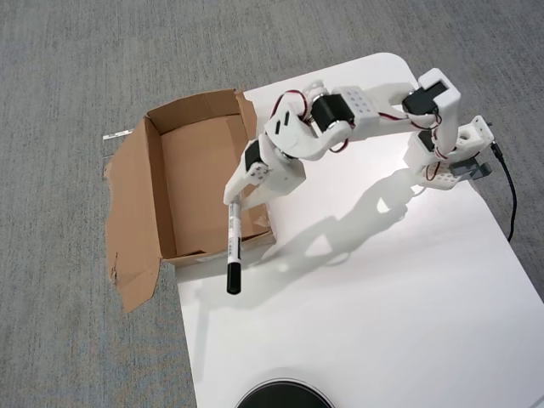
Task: Grasp a pen and put it in the box.
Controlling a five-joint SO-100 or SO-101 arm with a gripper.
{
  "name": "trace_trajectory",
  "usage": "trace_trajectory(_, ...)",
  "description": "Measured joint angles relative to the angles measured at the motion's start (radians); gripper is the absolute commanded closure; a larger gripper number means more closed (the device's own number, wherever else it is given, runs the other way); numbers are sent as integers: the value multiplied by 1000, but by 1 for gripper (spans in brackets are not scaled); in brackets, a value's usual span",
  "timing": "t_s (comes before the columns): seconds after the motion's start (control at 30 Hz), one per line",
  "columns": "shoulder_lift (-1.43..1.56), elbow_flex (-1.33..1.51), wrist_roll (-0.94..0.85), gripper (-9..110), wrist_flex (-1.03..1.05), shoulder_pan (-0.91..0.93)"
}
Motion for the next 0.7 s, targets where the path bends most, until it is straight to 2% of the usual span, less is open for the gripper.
trace_trajectory(0.4, -5, -2, -6, 101, 0, 238)
trace_trajectory(0.7, -49, -3, -6, 101, 0, 319)
